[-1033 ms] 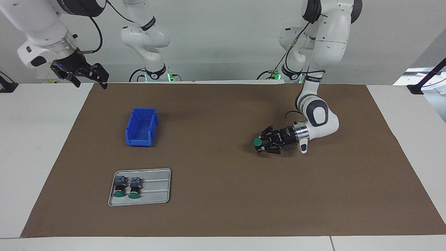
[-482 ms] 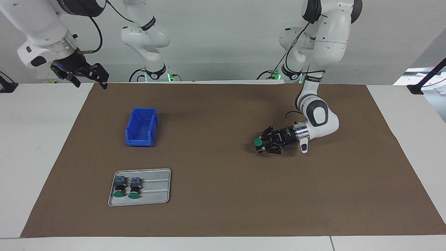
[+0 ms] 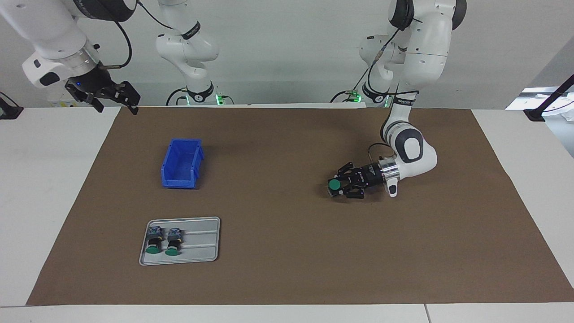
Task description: Place and press button with both arms
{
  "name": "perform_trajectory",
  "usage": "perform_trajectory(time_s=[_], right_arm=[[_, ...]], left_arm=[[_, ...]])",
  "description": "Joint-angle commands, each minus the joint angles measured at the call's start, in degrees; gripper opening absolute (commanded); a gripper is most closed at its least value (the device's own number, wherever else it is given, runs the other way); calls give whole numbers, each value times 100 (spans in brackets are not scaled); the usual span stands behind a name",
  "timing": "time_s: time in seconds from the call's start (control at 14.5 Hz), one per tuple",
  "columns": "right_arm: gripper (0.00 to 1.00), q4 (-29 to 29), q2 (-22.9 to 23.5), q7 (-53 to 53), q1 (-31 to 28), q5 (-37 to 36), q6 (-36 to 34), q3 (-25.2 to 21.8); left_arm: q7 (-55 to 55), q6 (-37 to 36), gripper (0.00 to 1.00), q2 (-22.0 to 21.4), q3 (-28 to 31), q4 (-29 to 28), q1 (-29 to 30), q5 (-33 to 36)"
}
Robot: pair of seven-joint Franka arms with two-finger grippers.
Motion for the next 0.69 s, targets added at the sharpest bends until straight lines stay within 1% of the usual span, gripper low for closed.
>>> perform_trajectory(time_s=[0.0, 0.07, 0.48, 0.62], right_arm=[[98, -154, -122, -94, -37, -2, 65, 21], [98, -154, -122, -94, -37, -2, 65, 21], [98, -154, -122, -94, -37, -2, 65, 21], [98, -154, -122, -94, -37, -2, 65, 21]], left_arm=[[52, 155, 99, -246, 13, -198, -5, -98], [52, 156, 100, -282, 22, -216, -5, -81], [-35, 173, 100, -422, 22, -224, -31, -28], [-132, 165, 100, -571, 30, -233, -31, 33]])
